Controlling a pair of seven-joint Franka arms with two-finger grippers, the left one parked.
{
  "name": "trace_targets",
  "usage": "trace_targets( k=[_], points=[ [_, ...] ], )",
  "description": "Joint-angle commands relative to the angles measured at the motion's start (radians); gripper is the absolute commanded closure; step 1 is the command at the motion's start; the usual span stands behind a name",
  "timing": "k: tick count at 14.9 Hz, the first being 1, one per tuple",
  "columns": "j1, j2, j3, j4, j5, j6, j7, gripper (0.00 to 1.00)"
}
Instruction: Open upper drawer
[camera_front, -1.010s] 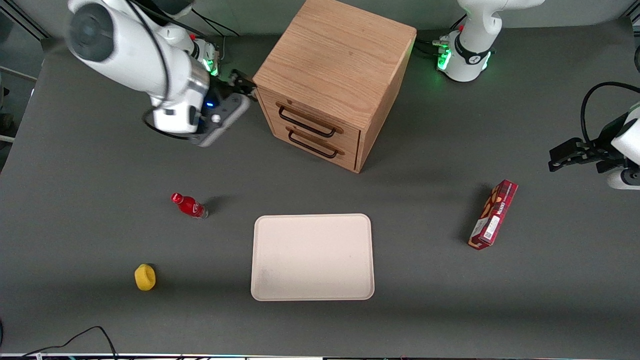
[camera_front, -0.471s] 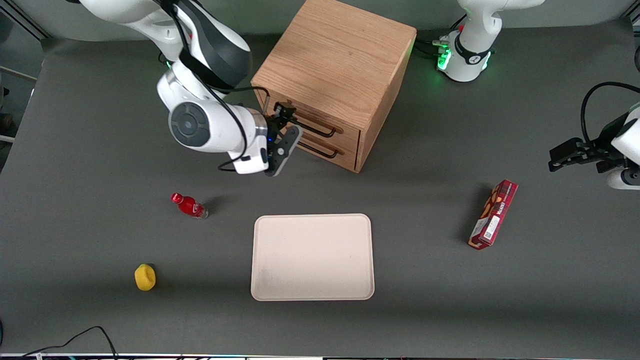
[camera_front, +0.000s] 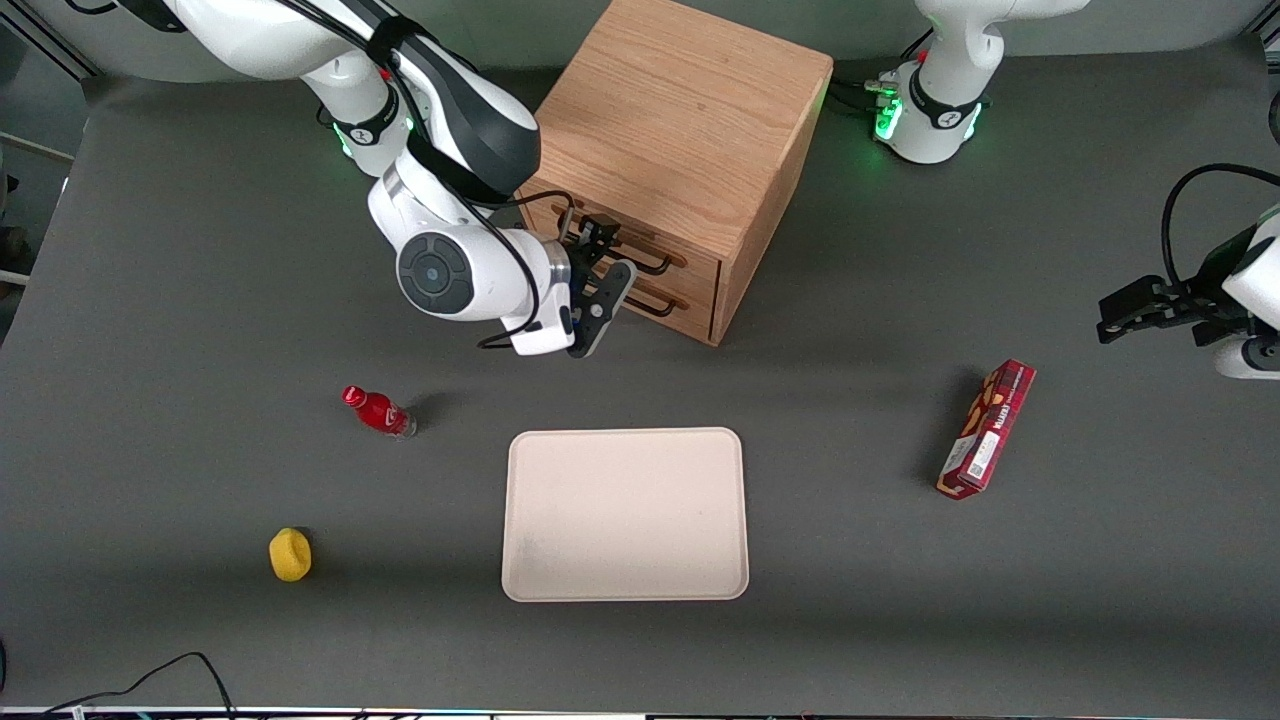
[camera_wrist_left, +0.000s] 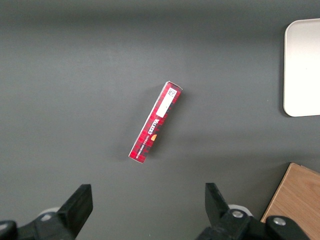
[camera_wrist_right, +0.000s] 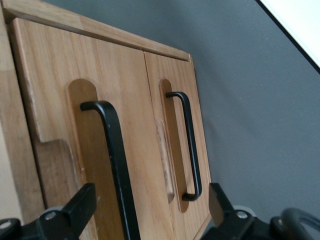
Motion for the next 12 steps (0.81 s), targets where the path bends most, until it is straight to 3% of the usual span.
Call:
trace_targets(
  k=[1, 6, 9, 12],
  points=[
    [0.010, 0.008, 0.004, -0.030, 0.004, 0.051, -0.019, 0.00],
    [0.018, 0.023, 0.004, -0.039, -0.008, 0.068, -0.019, 0.00],
    [0.014, 0.064, 0.003, -0.024, -0.085, 0.085, -0.019, 0.00],
    [0.009, 0.104, -0.009, 0.039, -0.097, 0.087, -0.015, 0.00]
  ],
)
